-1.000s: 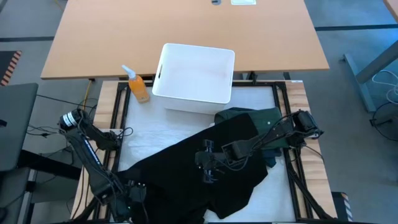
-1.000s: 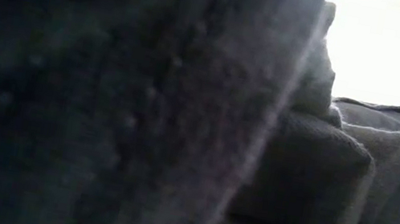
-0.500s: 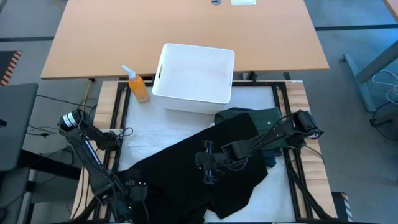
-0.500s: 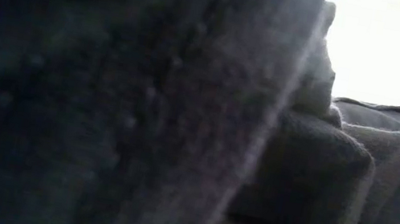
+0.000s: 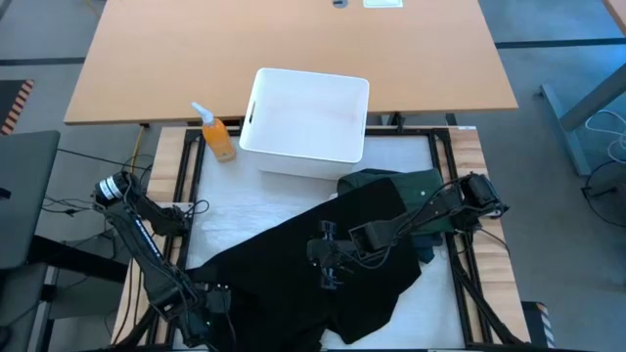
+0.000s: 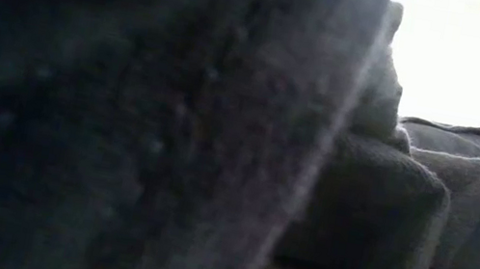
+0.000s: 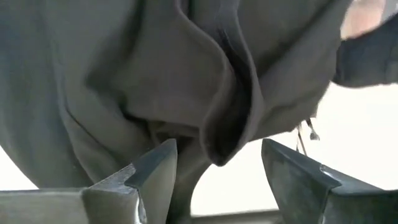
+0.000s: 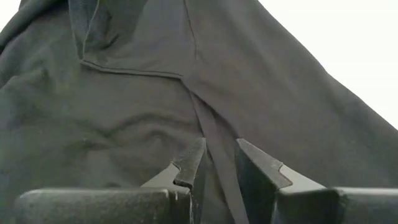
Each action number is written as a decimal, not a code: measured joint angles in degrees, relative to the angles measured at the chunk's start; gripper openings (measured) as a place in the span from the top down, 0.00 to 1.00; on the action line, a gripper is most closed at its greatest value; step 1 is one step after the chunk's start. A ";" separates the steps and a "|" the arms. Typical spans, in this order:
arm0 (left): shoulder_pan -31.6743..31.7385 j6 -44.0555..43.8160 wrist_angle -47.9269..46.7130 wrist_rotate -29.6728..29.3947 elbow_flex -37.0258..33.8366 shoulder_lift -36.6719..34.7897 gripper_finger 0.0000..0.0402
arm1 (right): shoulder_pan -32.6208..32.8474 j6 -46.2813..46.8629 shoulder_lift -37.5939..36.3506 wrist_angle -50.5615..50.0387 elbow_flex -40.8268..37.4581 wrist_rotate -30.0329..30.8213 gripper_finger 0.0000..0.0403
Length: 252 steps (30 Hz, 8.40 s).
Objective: Fold laundry
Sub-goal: Fold the black shirt from the white laundry organizer
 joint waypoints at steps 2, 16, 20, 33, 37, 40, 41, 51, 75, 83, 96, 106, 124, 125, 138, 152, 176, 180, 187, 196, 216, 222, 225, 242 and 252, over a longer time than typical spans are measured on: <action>-0.01 -0.05 -0.30 2.01 -0.02 0.00 0.44 | -0.05 -0.01 0.00 0.02 0.00 -0.50 0.72; 0.17 -3.58 6.33 1.04 -5.71 -0.04 0.44 | 0.02 -0.02 0.00 -0.29 0.02 -1.14 0.72; 0.65 -3.93 7.67 1.03 -6.03 -0.04 0.46 | 0.02 -0.04 0.00 -1.09 0.02 -1.16 0.72; 3.68 4.92 10.98 11.53 -3.04 -0.13 0.99 | 0.40 0.37 0.00 -1.02 0.02 -1.16 0.72; 5.56 7.39 -3.48 11.64 4.99 -1.30 1.00 | 1.28 0.59 0.00 -1.00 0.02 -1.29 0.72; 6.55 7.58 -15.85 9.97 13.70 -1.47 1.00 | 1.94 0.92 0.00 -0.98 0.02 -1.29 0.72; 6.55 7.54 -18.42 8.82 16.37 -1.54 1.00 | 2.19 0.92 0.00 -0.98 0.02 -1.29 0.72; 6.52 4.12 -13.52 6.11 22.64 1.15 1.00 | 3.74 0.72 0.00 -1.12 0.02 -1.27 0.72; 5.50 10.88 -5.79 17.14 22.53 20.07 1.00 | 6.07 -15.52 8.58 20.56 0.00 -1.28 0.72; 5.82 11.32 -7.18 12.84 22.53 20.02 1.00 | 6.11 -22.83 20.63 28.08 9.73 -7.79 0.72; 5.87 11.60 -12.82 17.21 22.53 20.02 1.00 | 5.75 -32.35 31.49 18.18 29.26 -16.10 0.68; 5.40 11.54 -12.79 18.26 22.53 20.00 1.00 | 4.72 -31.43 35.26 15.37 33.59 -15.84 0.51; 5.39 11.27 -11.84 18.32 22.53 20.00 1.00 | 3.97 -29.97 36.17 12.06 33.62 -16.30 0.56; 5.39 11.08 -11.80 18.32 22.53 20.00 1.00 | 3.89 -29.94 36.17 12.07 33.63 -16.30 0.58; 5.56 11.61 -11.86 18.30 22.53 20.00 1.00 | 3.52 -29.03 36.17 12.02 33.64 -16.33 0.97; 5.59 11.60 -11.86 18.07 22.53 20.00 1.00 | 3.87 -26.36 28.44 -1.40 33.62 -16.33 0.91; 5.57 9.28 -32.21 3.70 19.86 19.93 1.00 | -4.89 -19.03 27.47 -0.25 33.62 -1.57 0.94; 6.29 10.52 -32.49 5.02 13.76 19.93 1.00 | -6.02 -20.29 27.47 1.51 33.62 -1.06 0.94; 7.00 11.86 -34.07 2.94 10.40 19.96 1.00 | -7.05 -20.35 28.99 0.31 33.55 -2.32 0.94; 8.29 16.08 -35.89 -0.75 10.40 19.96 0.99 | -8.46 -18.18 30.40 0.01 33.57 -2.32 0.84; 6.53 3.28 -33.41 2.58 19.20 10.62 0.70 | -4.28 -16.23 16.64 -31.42 33.66 -0.91 0.48; -4.06 -1.08 -13.60 -2.11 18.54 9.71 0.74 | 0.43 -14.45 14.69 -36.24 33.62 -0.83 0.52; -8.06 0.04 -3.30 -4.57 16.98 12.22 0.79 | 3.07 -14.14 14.67 -35.74 33.62 -0.85 0.54; -6.28 5.92 2.06 3.05 16.04 26.33 1.00 | 7.16 -7.43 14.67 -36.81 33.62 2.12 0.59; -7.09 -1.95 3.46 17.56 15.39 29.01 1.00 | 8.73 -6.66 13.82 -41.92 33.57 3.33 0.59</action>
